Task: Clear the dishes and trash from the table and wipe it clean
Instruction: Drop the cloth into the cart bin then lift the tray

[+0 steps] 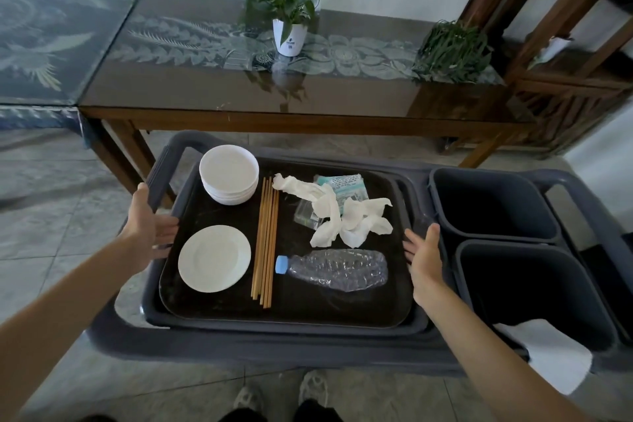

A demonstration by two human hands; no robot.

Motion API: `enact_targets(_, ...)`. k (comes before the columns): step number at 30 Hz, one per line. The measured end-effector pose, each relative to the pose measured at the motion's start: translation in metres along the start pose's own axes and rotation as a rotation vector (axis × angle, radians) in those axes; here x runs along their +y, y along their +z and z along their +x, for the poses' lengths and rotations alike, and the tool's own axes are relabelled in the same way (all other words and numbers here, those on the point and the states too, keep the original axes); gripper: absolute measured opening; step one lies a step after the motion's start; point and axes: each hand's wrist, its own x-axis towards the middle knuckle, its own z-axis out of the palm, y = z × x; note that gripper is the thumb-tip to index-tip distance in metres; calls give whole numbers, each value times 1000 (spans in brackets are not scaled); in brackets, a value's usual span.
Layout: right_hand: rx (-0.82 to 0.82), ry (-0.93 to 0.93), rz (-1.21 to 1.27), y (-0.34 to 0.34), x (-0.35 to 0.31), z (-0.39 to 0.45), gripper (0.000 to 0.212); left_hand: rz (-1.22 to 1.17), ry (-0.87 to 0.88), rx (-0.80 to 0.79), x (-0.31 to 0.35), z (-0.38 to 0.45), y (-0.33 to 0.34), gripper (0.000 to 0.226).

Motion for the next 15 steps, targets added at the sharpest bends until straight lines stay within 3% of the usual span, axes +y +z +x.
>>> enact_targets(7,-73,-7,111,-9,-3,-13,84,-94,-8,-130,-12,-18,-8,109)
enact_targets(11,-106,-67,172,-11,6,-25,81,-155,76,-181,-26,-29,-7,107)
enact_targets(15,-122,-157,169,-13,11,-32,70,-62,183,-216,-31,-39,-3,95)
